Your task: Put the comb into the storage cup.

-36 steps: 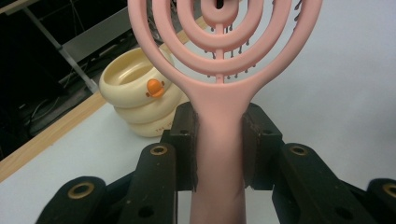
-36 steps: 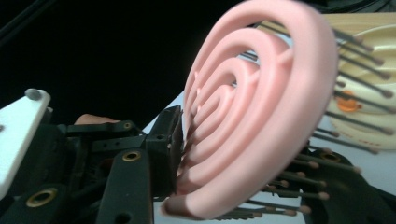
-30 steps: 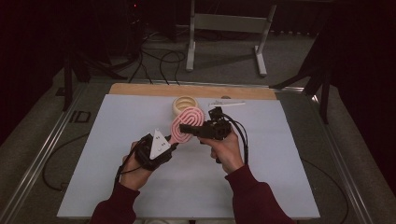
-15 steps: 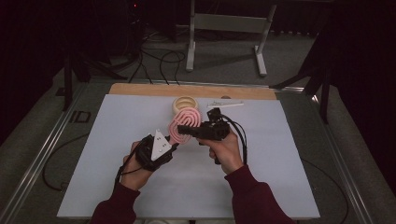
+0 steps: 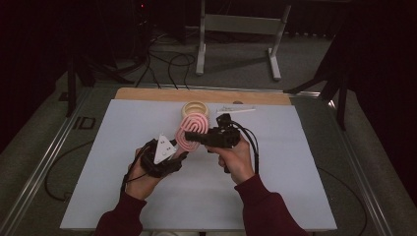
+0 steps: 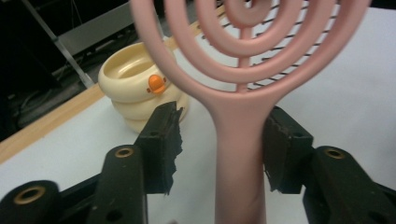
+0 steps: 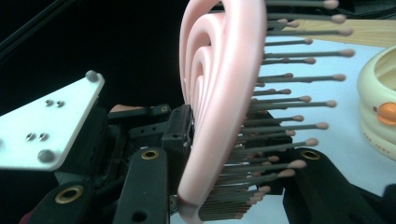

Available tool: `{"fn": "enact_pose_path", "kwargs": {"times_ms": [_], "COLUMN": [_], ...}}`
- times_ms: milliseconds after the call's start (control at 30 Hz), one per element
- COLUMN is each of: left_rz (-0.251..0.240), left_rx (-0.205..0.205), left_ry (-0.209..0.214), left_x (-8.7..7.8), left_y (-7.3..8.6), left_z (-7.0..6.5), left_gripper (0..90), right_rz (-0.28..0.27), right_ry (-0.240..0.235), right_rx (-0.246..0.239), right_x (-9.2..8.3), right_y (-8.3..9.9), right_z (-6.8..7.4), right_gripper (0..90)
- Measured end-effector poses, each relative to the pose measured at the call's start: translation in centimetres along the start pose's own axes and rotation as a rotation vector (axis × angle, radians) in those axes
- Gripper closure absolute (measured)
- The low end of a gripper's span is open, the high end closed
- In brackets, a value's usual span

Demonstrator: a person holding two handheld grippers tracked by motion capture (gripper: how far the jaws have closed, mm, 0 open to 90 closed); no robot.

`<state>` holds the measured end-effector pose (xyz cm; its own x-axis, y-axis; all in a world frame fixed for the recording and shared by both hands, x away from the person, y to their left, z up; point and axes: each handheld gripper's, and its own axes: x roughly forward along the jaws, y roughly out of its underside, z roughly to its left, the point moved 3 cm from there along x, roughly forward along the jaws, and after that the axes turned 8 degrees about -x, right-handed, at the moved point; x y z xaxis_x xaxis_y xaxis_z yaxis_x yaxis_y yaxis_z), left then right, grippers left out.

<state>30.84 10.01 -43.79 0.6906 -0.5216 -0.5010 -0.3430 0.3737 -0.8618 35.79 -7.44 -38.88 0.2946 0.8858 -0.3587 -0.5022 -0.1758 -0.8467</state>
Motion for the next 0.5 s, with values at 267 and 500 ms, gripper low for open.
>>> {"fn": "enact_pose_path", "kwargs": {"times_ms": [267,500], "left_rz": [0.020,-0.020], "left_rx": [-0.063,-0.034], "left_ry": [0.041,-0.020], "left_x": [0.22,-0.07], "left_y": [0.01,0.03], "left_z": [0.25,0.01], "left_gripper": [40.5,21.9], "right_rz": [-0.025,-0.042], "right_ry": [-0.007,0.005], "right_rx": [-0.015,-0.023], "right_x": [-0.10,-0.28], "right_y": [-0.17,-0.32], "right_z": [0.16,0.07], "right_gripper": [63.6,63.9]}}
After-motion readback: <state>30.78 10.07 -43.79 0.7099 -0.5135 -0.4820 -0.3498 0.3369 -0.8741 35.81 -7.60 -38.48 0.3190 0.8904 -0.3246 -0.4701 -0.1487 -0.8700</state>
